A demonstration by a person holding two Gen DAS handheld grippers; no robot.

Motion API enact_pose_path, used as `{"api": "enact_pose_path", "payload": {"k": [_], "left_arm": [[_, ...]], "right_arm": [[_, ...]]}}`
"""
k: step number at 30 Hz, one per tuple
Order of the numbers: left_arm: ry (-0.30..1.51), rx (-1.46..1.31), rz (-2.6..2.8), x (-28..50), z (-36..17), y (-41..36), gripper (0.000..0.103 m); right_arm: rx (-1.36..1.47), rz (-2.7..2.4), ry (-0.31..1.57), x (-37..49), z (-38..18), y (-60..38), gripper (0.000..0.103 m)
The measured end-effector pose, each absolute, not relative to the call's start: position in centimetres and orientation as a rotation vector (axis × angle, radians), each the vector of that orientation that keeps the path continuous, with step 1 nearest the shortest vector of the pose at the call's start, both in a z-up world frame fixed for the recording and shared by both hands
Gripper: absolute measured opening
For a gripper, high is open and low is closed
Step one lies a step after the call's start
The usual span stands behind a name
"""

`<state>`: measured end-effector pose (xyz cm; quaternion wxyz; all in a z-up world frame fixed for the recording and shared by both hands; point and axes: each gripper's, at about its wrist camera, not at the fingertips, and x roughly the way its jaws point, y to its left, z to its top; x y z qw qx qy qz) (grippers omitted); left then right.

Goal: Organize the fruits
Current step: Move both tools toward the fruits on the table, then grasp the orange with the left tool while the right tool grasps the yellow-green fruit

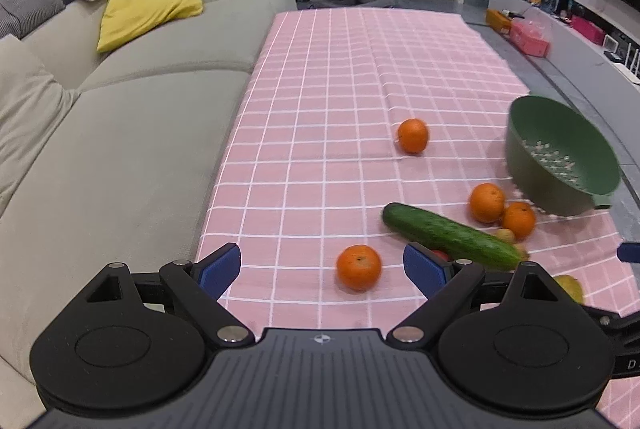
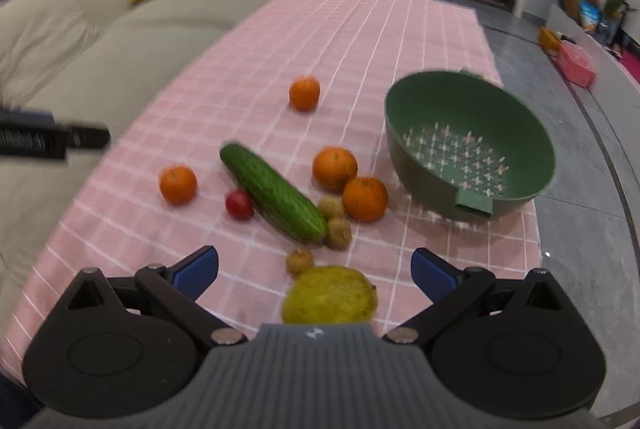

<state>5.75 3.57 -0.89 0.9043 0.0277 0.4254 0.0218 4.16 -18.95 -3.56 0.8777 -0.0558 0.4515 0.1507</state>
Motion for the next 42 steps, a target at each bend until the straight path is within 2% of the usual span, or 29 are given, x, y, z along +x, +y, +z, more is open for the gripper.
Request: {"api": "enact_pose_path", "payload": {"k": [7,11,17,19,22,27,40,42], "left_arm": [[0.945,0.043,0.061,8.3,-3.3,4.7,0.103],[0.956,0.03,0.027,9.5,-4.0,4.6,0.101],[1.009,0.109,-0.033,10.5,-6.0,2.6,0.096],[1.018,0.138,-0.039,10.5,-6.4,2.1,0.094],[1.038,0.164,-0.041,10.7,-7.2,1.9,0.089],[1.075,0.137,-0.061,11.2,-8.5,2.6,0.067],[1.102,0.096,-0.129,12.4,-10.0,1.9,0.068],[1.11,0.099,-0.137,12.6,-10.2,1.7,0.067]], "right_arm": [[-0.11,0.31,1.066,6.7,-7.1,-20.6,0.099],[-0.005,0.312,1.137,7.6,-8.7,-22.0,0.087],[-0.013,0.355,1.168,7.5,-9.4,-20.9,0.087],[-0.008,0.361,1.187,7.7,-9.9,-20.6,0.084],[-0.021,0.365,1.199,7.8,-10.3,-20.1,0.08],[-0.028,0.36,1.212,8.0,-10.6,-19.5,0.08],[-0.043,0.34,1.236,8.7,-11.2,-18.9,0.081],[-0.039,0.331,1.247,8.8,-11.5,-18.9,0.078]]}}
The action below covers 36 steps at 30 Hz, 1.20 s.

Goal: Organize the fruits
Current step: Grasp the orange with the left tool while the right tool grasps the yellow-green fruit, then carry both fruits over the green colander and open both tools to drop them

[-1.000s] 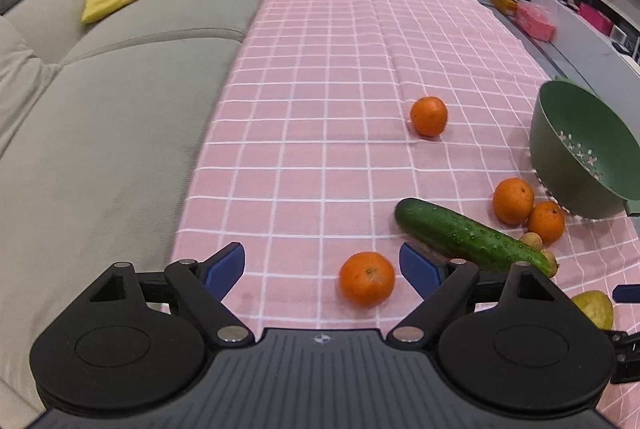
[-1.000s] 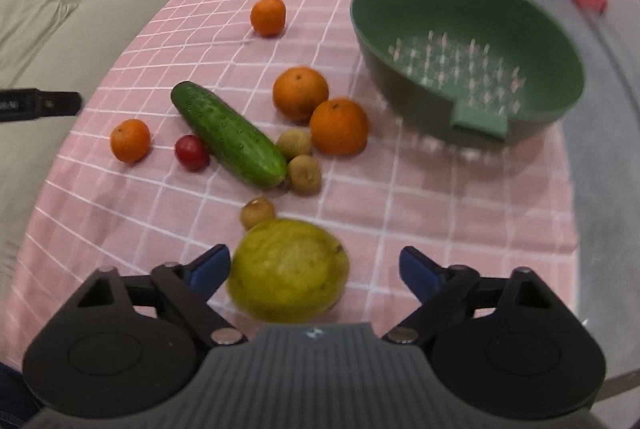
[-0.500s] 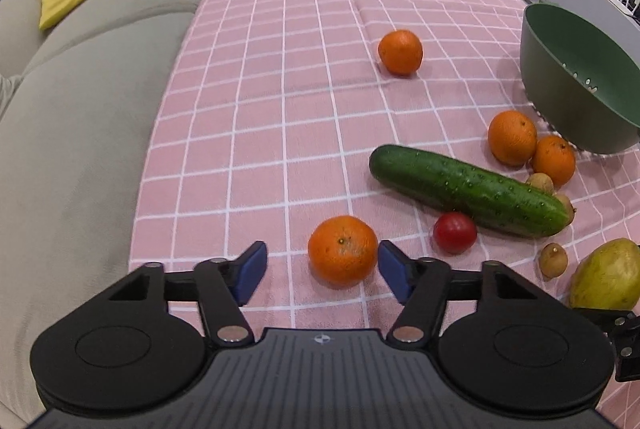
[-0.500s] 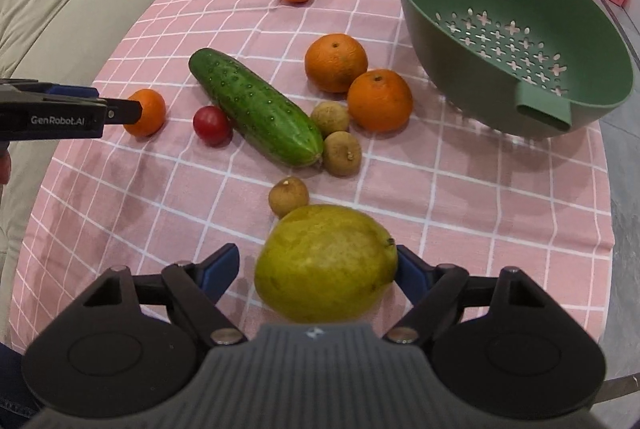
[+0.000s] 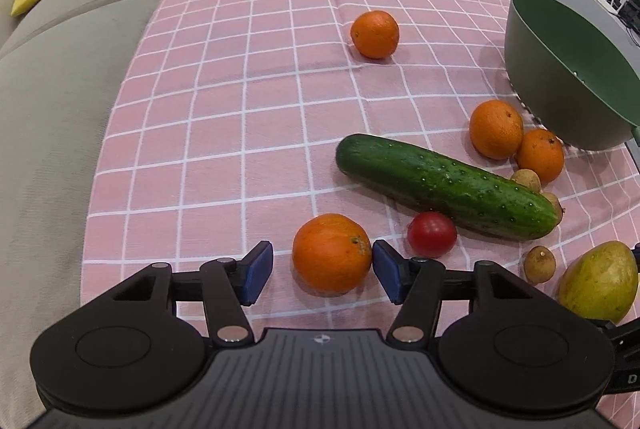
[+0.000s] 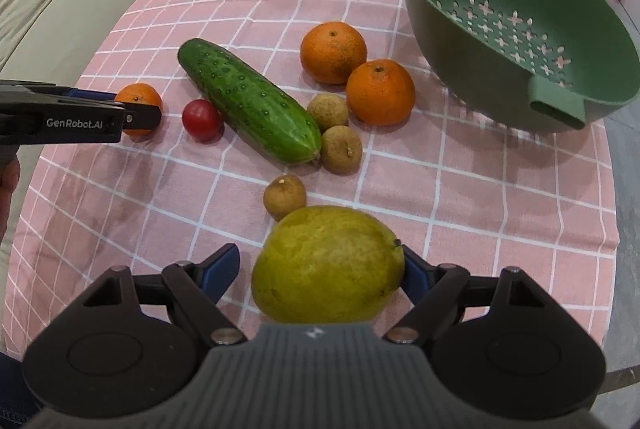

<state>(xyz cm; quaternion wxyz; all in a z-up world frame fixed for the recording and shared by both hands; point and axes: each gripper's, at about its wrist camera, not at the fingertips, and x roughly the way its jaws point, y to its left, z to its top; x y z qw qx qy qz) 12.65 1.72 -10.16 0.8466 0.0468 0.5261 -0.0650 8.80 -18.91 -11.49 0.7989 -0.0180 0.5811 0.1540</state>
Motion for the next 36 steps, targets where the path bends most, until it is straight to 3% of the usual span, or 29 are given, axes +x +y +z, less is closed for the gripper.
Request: {"api": "enact_pose_path", "payload": {"k": [1,3,5,25,36], "left_arm": [[1.114,0.098,-0.142,12.6,-10.2,1.7,0.066],[1.125,0.087,-0.169,12.6,-10.3,1.6,0.052],[1.124,0.084,-0.182,12.5,-10.3,1.5,0.048],[1.06,0.027,-0.19,11.2,-7.2,2.0,0.047],[0.956,0.068,-0.353,10.9,-3.5,-3.3,0.047]], "right_arm": [[-0.043,0.326,1.253,8.9,-11.7,-18.9,0.076],[-0.061,0.327,1.247,8.9,-11.6,-18.8,0.073],[-0.075,0.322,1.241,9.0,-11.6,-18.7,0.069],[0.045,0.322,1.177,8.9,-7.8,-21.2,0.068],[0.164,0.302,0.988,9.8,-0.6,-25.3,0.068]]}}
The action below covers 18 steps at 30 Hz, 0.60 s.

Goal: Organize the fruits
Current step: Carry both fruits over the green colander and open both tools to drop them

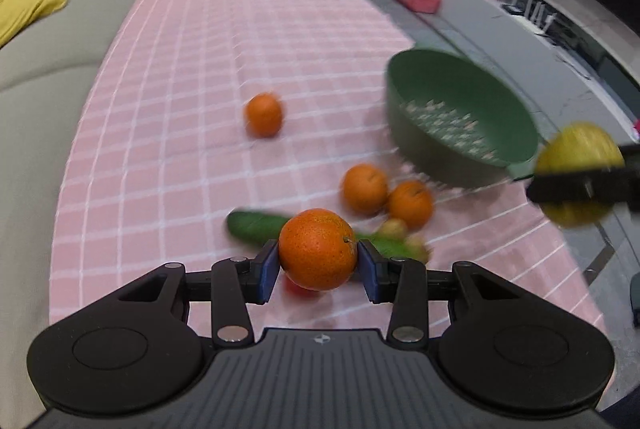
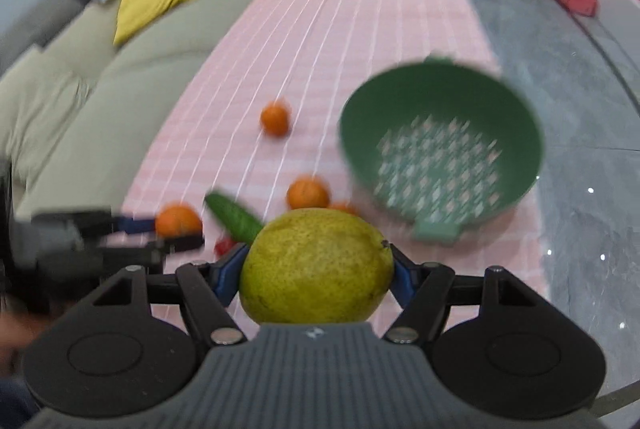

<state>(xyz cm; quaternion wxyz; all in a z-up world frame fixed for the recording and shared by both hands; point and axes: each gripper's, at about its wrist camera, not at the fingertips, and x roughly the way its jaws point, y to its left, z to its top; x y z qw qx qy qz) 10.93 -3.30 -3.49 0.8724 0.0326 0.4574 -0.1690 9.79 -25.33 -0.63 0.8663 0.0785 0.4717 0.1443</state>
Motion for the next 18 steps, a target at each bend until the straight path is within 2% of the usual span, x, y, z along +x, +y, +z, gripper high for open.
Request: {"api": "enact_pose_path", "payload": {"k": [9,18], "left_arm": [[0.883,0.211,-0.466,15.6,-0.9,-11.6,0.047],[0.943,0.407,-0.566,19.2,-4.4,-18.6,0.047]], "right_arm": [[0.296,0.078,0.93,16.3,-1.0,-31.9,0.068],[0.285,0.061,0.976,21.2,-4.8,-32.2,0.068]]}}
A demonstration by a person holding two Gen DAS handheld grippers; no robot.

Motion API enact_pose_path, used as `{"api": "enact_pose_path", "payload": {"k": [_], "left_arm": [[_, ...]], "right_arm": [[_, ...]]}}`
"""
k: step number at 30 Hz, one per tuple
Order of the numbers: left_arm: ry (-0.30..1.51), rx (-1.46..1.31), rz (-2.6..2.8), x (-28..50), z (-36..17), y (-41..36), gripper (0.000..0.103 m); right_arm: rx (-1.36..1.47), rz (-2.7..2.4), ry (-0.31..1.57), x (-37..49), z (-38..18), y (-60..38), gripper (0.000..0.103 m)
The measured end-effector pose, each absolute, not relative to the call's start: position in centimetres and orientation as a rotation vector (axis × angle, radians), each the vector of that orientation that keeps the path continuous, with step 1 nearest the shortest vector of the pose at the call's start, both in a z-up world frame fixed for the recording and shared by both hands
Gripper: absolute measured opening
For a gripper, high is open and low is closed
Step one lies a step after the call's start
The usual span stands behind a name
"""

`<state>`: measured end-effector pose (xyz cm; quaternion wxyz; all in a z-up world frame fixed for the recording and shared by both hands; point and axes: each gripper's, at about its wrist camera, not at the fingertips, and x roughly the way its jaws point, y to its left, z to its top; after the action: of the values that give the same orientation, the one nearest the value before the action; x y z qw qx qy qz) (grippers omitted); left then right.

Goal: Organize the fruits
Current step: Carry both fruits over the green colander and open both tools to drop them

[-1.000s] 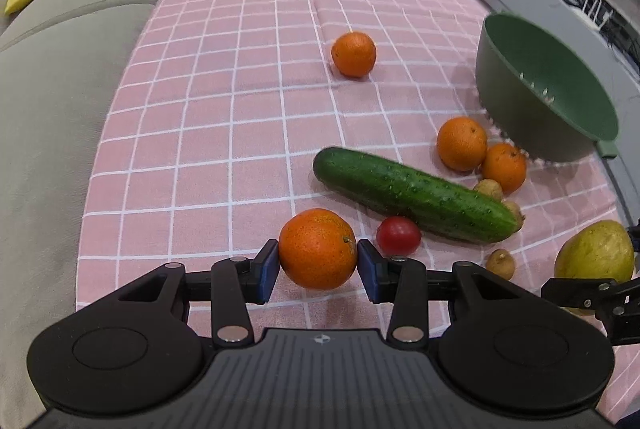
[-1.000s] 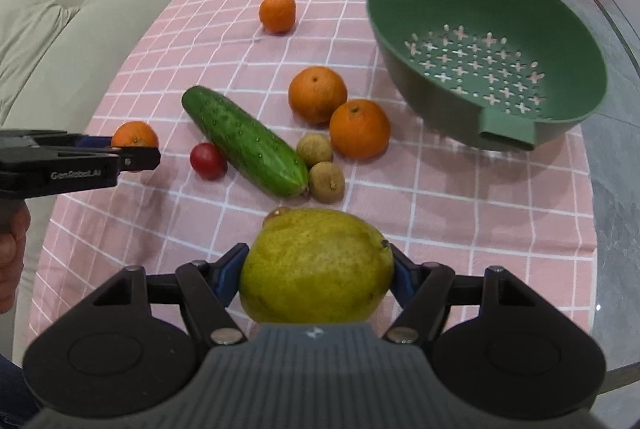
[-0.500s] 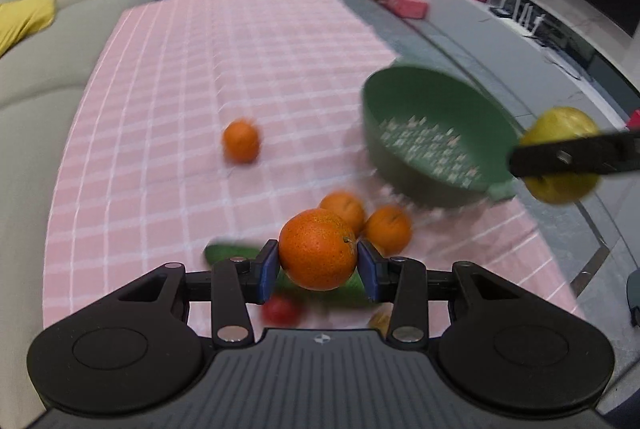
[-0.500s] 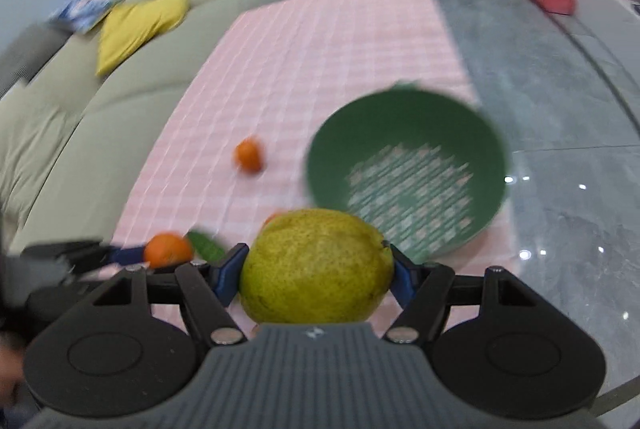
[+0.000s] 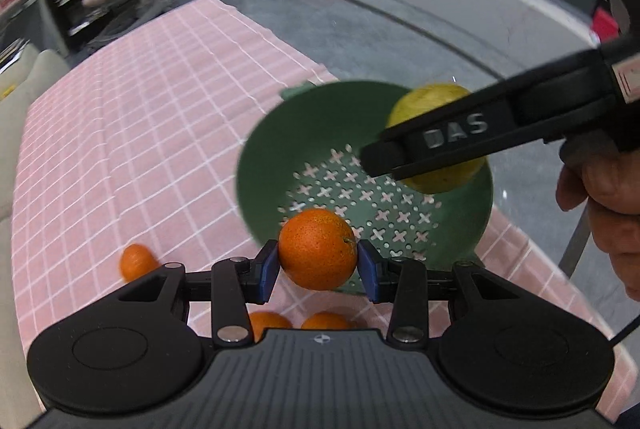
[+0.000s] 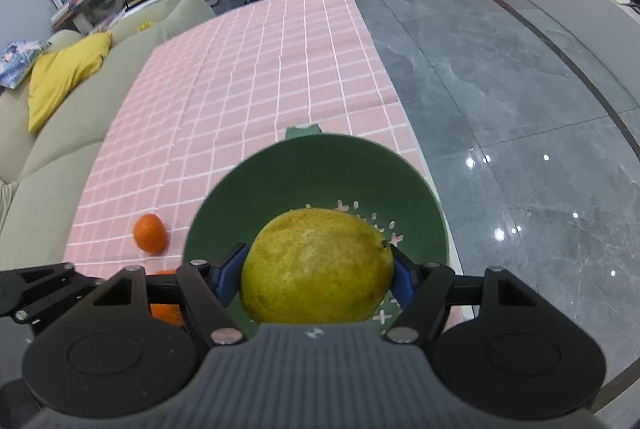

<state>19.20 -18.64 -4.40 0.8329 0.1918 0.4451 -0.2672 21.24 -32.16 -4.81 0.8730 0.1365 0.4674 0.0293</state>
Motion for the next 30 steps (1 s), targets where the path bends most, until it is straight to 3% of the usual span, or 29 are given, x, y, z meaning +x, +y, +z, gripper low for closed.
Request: {"api": "enact_pose_path", "payload": {"k": [16,19,21,30], "left_arm": [[1.06,0.421,-0.638,21.2,-8.9,-21.4,0.049],[1.067,0.41,-0.631,21.1,-9.0,-21.4,0.056],[1.055,0.404,-0.624,21.5,-8.6,-21.3,0.066],[1.003,0.325,-0.609,20.4,-5.1,-18.6,0.071]], "right_arm": [[0.245,0.083,1.063,23.2,-8.9,-32.8,0.069],[0.226,0.079,1.065,23.2,-8.9,-32.6,0.069],[0.222,0.08,1.065,23.2,-8.8,-32.6,0.069],[0.279,0.09,0.925,22.3,-5.3,-33.7,0.07]]}}
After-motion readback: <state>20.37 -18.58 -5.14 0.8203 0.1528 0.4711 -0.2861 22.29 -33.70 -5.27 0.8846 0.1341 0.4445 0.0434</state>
